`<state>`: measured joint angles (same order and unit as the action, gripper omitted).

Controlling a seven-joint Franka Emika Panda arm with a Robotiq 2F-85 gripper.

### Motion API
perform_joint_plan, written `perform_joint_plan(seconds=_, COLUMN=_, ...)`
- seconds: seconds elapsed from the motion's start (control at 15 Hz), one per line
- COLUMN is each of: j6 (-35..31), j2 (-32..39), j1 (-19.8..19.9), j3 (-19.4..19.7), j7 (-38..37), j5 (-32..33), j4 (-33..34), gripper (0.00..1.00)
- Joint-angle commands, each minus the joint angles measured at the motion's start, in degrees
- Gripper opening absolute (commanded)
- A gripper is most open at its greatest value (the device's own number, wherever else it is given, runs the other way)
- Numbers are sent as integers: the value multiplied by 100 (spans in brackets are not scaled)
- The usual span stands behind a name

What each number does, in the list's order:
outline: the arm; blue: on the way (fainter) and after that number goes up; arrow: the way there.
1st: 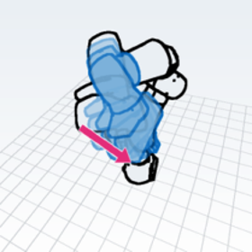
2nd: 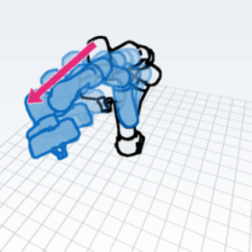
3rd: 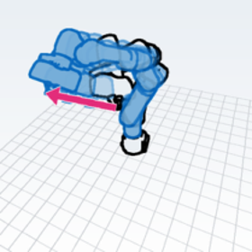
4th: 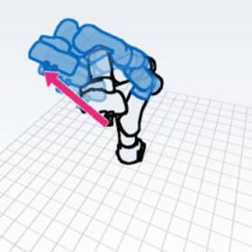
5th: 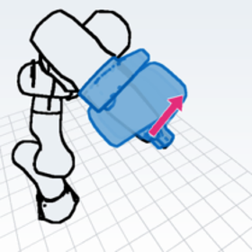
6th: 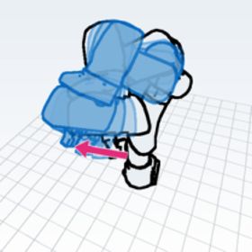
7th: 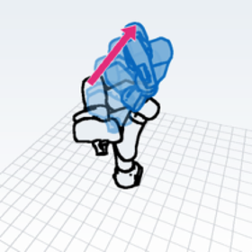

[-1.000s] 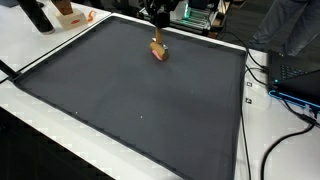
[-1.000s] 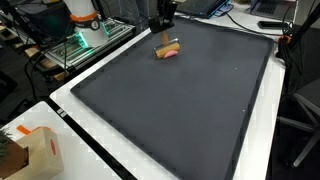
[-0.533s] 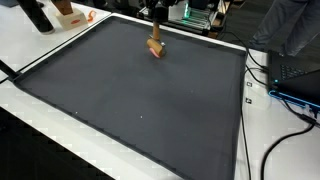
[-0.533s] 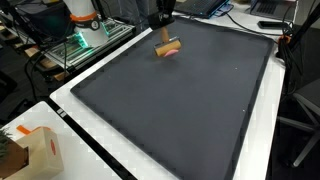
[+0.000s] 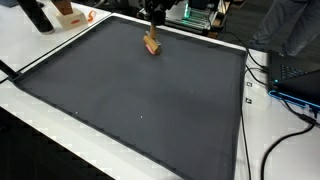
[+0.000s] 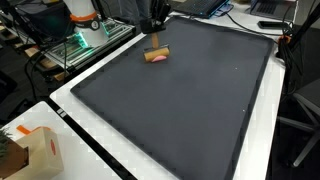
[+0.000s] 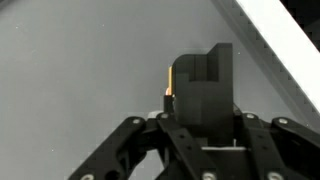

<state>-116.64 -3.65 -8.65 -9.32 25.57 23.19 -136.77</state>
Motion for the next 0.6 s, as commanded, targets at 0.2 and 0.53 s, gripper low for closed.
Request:
perform_joint_plan(seconds=0.2, j6=-507, j2=95, j1=-188, j3=-78, j7=73, j5=-463, j4=122, gripper=23)
perform_joint_plan(seconds=0.53, j6=-951, j2=81, j1=-166, j3=-48, j7=73, j5=-692, j4=63, gripper=23)
